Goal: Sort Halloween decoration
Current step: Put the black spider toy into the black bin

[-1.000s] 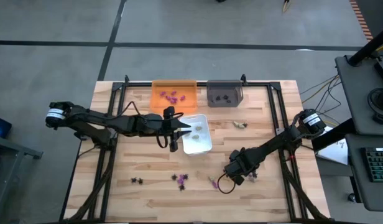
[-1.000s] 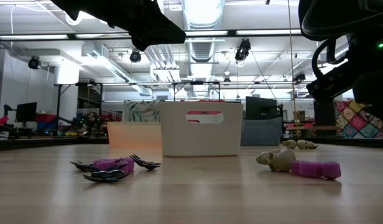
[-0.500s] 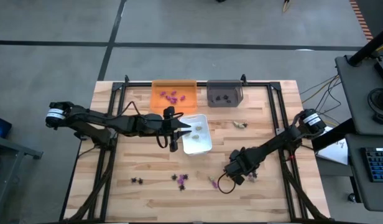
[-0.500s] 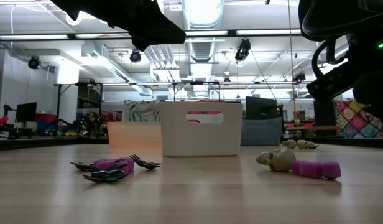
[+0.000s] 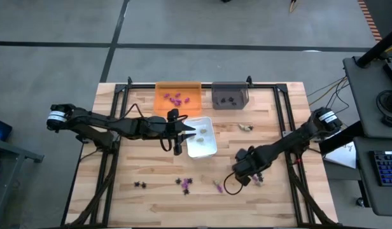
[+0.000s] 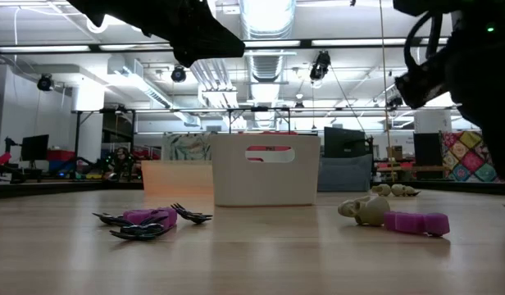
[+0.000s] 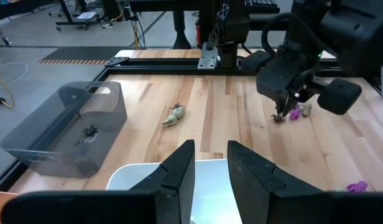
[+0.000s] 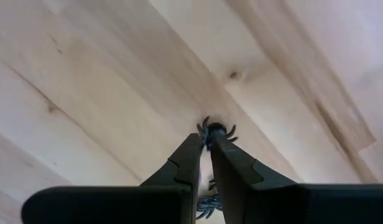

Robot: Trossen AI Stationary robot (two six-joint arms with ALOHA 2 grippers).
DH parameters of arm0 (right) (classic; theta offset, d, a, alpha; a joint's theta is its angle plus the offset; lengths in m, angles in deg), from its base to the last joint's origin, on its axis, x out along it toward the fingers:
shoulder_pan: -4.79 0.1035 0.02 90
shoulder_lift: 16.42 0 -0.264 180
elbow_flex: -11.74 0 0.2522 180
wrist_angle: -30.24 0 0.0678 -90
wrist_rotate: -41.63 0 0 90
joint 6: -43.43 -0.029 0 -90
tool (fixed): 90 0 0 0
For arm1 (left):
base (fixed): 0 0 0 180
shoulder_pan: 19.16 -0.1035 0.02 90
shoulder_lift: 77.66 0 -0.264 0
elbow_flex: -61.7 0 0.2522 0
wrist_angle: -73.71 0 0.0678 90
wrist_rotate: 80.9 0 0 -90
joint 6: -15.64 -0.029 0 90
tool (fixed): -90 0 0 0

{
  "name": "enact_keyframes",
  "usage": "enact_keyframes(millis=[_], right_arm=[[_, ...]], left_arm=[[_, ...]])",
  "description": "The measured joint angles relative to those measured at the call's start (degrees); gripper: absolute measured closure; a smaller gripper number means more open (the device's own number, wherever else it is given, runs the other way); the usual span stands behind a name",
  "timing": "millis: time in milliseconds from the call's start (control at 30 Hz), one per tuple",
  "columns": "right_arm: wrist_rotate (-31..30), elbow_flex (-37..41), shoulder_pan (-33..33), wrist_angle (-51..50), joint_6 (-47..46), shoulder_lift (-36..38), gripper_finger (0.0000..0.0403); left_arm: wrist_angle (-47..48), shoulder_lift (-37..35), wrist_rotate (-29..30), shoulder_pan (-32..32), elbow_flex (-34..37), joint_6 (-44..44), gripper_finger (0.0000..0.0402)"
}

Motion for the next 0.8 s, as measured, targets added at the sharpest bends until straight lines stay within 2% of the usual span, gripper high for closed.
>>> enact_keyframes(millis=[367,533,600,733,800], right_arm=[[0.0,-0.1,-0.3,0.0,-0.6,1.5,0.0369],[0.6,-0.1,-0.2,0.1,3.5,1.5,0.0354],[0.2,-0.1,-0.2,0.2,8.8,1.6,0.0343],[-1.8,-0.1,1.8,0.2,29.0,1.6,0.0322],[-1.5,-0.1,3.3,0.2,36.3,1.6,0.0312]], left_arm=[[0.0,0.0,0.0,0.0,0.0,0.0,0.0324],[0.0,0.0,0.0,0.0,0.0,0.0,0.0324],[0.0,0.0,-0.1,0.0,0.0,0.0,0.0324],[0.0,0.0,-0.2,0.0,0.0,0.0,0.0324],[0.0,0.0,-0.2,0.0,0.0,0.2,0.0324]])
